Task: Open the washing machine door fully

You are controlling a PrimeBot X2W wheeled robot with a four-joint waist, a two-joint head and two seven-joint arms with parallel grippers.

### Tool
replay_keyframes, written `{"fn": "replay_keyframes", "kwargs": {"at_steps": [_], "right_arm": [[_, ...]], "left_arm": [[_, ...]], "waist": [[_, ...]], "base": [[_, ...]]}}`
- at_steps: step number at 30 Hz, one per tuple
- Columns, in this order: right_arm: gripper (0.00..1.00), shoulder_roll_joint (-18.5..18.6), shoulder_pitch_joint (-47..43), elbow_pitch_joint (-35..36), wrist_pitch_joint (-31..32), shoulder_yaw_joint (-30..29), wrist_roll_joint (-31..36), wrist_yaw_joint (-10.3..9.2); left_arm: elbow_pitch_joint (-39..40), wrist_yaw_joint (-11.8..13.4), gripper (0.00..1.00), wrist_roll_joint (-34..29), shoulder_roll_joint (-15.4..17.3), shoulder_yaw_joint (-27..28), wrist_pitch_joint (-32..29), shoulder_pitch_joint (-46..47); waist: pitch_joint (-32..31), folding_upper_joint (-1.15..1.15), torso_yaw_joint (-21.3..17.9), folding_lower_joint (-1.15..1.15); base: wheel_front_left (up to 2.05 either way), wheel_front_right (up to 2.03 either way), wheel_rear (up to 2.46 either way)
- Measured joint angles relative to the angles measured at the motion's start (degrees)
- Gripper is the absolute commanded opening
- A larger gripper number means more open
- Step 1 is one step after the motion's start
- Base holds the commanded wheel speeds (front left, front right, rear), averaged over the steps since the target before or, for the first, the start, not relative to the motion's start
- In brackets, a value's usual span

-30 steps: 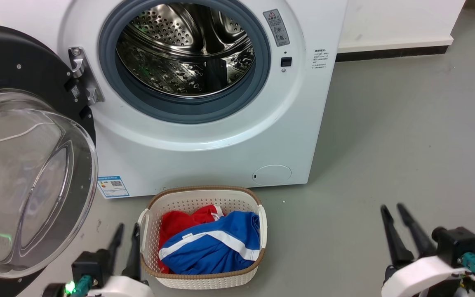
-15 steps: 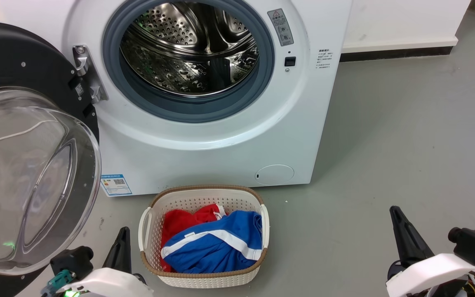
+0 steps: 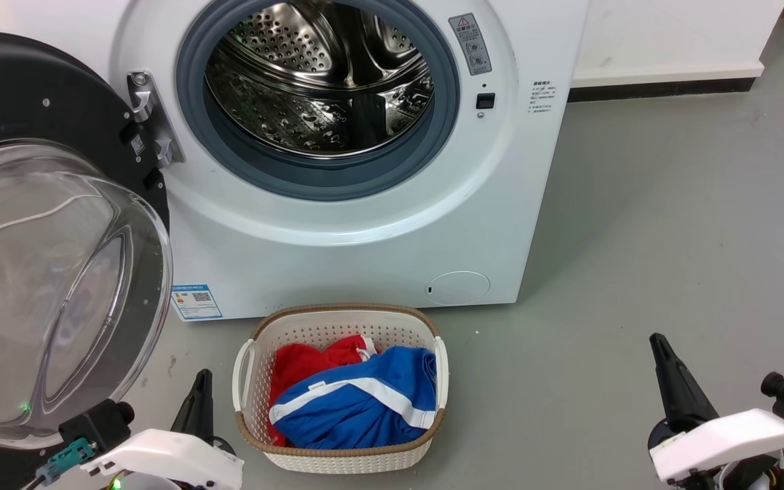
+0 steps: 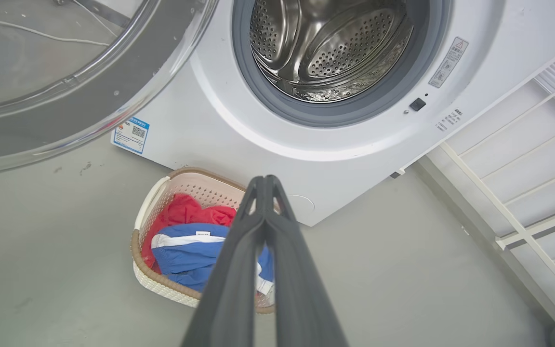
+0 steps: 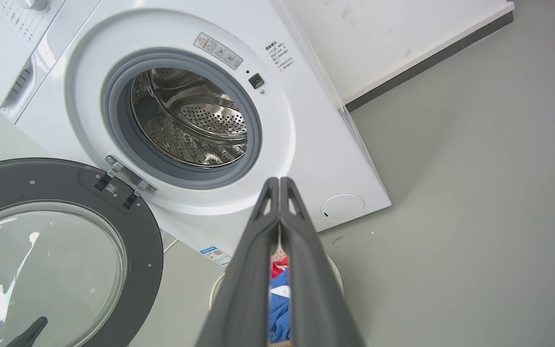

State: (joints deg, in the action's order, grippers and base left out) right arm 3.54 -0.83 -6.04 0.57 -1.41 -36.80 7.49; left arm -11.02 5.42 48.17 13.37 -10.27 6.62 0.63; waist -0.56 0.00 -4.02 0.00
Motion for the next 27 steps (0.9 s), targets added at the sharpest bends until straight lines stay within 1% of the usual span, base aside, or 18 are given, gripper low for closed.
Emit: {"fn": "replay_keyframes", "kwargs": {"at_steps": [1,6,27], "right_arm": [[0.0,0.01,0.53,-0.32,0.1,-0.18,-2.57,0.0],[0.0,0.02,0.89,-0.94,0.55,-0.47,-6.8,0.0],[0.0,0.03,2.73,-3.12,2.08,-1.64,-22.08,0.0]], "left_arm": [[-0.18,-0.67,0.0,2.05,-0.51,0.73,-0.57,0.33],[-0.34,-1.52,0.0,5.38,-1.23,1.88,-1.49,0.76],[-1.11,-5.02,0.0,17.71,-3.82,6.2,-4.92,2.04]], "waist": [[0.02,0.0,0.12,0.0],[0.06,0.0,0.33,0.0],[0.22,0.0,1.2,0.0]], "base": [[0.0,0.0,0.0],[0.0,0.0,0.0],[0.0,0.0,0.0]]}}
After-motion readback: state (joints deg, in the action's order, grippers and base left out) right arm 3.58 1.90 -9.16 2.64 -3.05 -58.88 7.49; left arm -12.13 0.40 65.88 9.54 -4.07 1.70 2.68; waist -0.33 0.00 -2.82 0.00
